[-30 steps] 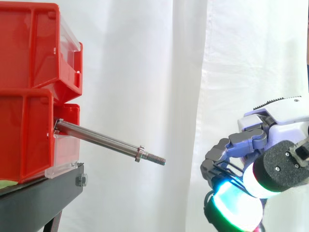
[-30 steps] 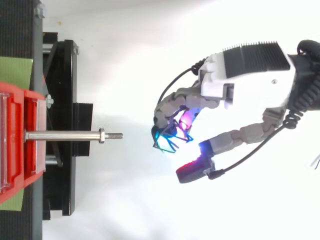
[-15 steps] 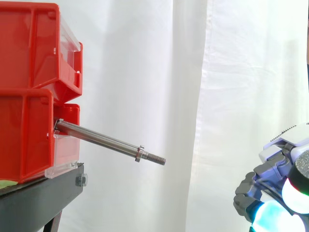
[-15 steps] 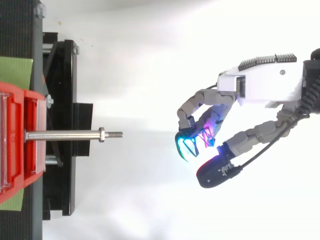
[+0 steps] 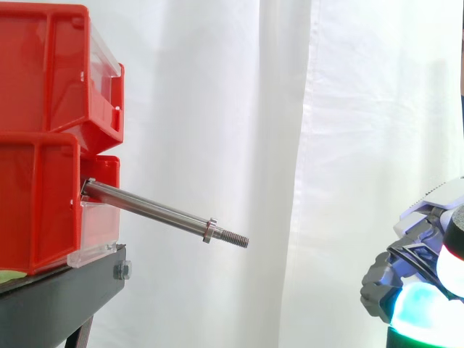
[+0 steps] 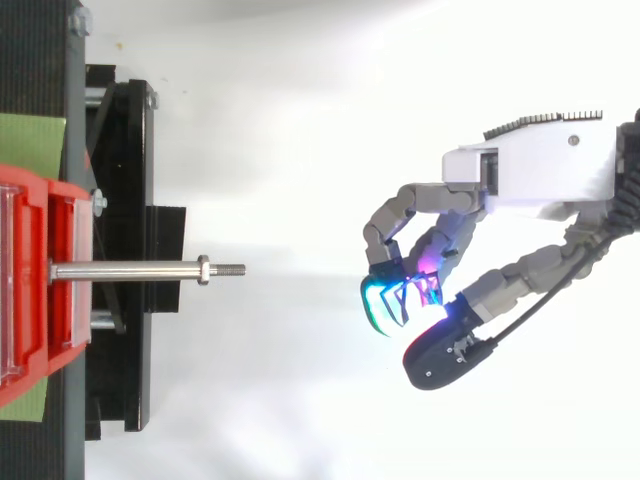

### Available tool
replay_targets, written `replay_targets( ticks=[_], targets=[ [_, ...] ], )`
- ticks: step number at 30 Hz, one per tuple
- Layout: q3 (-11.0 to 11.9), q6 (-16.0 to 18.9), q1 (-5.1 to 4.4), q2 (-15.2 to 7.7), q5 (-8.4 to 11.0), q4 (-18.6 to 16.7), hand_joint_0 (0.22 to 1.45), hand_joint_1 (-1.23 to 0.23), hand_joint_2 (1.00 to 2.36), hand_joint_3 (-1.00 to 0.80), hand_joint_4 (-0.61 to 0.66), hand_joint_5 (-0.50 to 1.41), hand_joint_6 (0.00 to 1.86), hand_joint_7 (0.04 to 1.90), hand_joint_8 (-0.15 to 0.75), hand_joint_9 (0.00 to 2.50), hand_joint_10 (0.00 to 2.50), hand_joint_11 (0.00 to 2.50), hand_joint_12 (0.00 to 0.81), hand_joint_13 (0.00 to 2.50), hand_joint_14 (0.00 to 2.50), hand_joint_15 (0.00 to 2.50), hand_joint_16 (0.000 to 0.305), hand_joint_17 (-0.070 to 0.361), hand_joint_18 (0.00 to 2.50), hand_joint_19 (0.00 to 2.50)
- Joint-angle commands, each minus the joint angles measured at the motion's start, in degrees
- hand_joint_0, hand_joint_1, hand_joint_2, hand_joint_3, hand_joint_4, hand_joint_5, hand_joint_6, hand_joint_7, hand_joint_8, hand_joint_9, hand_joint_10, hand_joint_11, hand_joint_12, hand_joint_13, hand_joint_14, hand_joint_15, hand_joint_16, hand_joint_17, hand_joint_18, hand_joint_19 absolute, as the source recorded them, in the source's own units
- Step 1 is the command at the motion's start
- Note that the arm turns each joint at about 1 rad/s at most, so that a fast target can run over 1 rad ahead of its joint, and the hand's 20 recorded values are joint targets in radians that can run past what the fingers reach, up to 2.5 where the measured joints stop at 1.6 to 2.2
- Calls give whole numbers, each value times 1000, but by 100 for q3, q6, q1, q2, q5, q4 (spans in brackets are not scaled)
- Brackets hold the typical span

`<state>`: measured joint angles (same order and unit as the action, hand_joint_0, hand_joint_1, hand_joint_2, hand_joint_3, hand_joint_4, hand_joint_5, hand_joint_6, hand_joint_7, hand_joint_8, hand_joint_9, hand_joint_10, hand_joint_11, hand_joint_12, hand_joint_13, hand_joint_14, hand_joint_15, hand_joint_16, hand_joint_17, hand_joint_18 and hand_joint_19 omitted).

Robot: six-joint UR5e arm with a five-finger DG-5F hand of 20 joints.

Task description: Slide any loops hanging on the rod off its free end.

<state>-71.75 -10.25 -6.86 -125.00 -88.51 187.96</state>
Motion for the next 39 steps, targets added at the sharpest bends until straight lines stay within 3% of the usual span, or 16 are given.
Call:
replay_targets(
  ticks=[1, 7, 13, 20, 23, 39],
  targets=[
    [3, 23, -17, -7, 10, 39, 674, -803, 1007, -420, 56, -184, 916, 1120, 339, 958, 11, 316, 320, 898, 4, 114, 46, 103, 929, 282],
    [135, 14, -26, -7, 18, 47, 673, -784, 1005, -437, 33, -172, 918, 1178, 342, 996, 14, 328, 319, 924, 5, 122, 46, 103, 937, 291],
    [320, 225, 18, -7, -8, 232, 761, -846, 1002, -473, -96, -174, 926, 1235, 333, 1003, 14, 358, 312, 943, 5, 134, 45, 102, 968, 296],
    [381, 313, 53, 2, -34, 487, 776, -885, 1000, -500, -72, -181, 939, 1212, 321, 995, 12, 366, 306, 952, 5, 142, 44, 99, 972, 305],
    [381, 313, 53, 2, -34, 566, 729, -880, 1000, -500, -1, -180, 937, 1172, 324, 995, 12, 366, 307, 954, 5, 147, 44, 100, 980, 303],
    [592, 313, 53, 2, -43, 935, 608, -658, 1001, -487, 97, -160, 917, 1204, 348, 1045, 12, 358, 317, 975, 6, 170, 47, 105, 984, 350]
  ],
)
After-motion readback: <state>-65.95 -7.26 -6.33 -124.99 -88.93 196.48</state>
